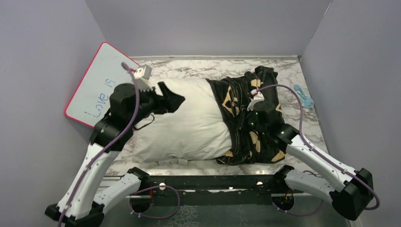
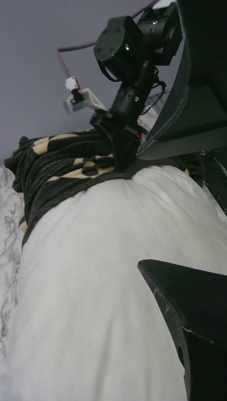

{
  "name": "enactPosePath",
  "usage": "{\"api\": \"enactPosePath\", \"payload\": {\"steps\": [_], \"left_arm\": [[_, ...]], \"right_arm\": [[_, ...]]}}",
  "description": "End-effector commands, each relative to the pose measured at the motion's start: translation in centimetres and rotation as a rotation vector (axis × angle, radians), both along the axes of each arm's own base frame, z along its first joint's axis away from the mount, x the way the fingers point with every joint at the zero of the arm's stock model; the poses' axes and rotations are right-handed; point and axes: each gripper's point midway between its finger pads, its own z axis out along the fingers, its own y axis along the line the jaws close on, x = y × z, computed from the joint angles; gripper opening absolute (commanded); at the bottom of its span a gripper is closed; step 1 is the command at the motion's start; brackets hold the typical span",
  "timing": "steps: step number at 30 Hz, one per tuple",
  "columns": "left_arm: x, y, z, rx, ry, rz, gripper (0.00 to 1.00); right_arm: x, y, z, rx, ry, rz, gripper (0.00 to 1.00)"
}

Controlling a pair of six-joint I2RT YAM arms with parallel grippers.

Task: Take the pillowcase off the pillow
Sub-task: Remove the pillow from the pillowcase.

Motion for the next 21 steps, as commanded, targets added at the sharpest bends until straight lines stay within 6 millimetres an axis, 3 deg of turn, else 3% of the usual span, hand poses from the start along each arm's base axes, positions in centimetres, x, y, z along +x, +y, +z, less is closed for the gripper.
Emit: {"api": "enactPosePath", "payload": {"steps": [1, 5, 8, 10, 13, 16, 19, 20, 21], "left_arm": [[5.4, -4.6, -0.5, 0.122, -0.030, -0.188, 0.80], [9.7, -7.7, -3.8, 0.203, 0.006, -0.279, 0.80], [11.7, -7.2, -8.1, 0.300, 0.102, -0.227, 0.81], [11.8, -6.9, -10.8, 0.336, 0.158, -0.214, 0.81], [9.7, -7.3, -14.4, 0.364, 0.232, -0.271, 0.70], [6.1, -8.0, -17.1, 0.366, 0.278, -0.352, 0.35], [2.6, -8.5, -19.1, 0.339, 0.304, -0.398, 0.06], [1.6, -8.5, -19.7, 0.331, 0.312, -0.392, 0.00], [0.8, -8.4, -20.0, 0.321, 0.311, -0.383, 0.00]], "right_arm": [[-9.5, -0.3, -10.5, 0.035, 0.477, 0.078, 0.19], [-11.1, 0.2, -11.6, 0.156, 0.530, 0.049, 0.19], [-10.5, -0.3, -11.0, 0.179, 0.490, -0.004, 0.19], [-10.0, -0.8, -10.4, 0.171, 0.456, -0.036, 0.20], [-9.2, -1.5, -8.9, 0.144, 0.406, -0.062, 0.21], [-8.0, -1.9, -6.3, 0.119, 0.339, -0.075, 0.28], [-6.2, -2.1, -1.9, 0.104, 0.215, -0.070, 0.37], [-5.5, -2.2, 0.0, 0.107, 0.167, -0.076, 0.40], [-4.7, -2.4, 2.0, 0.098, 0.106, -0.080, 0.44]]}}
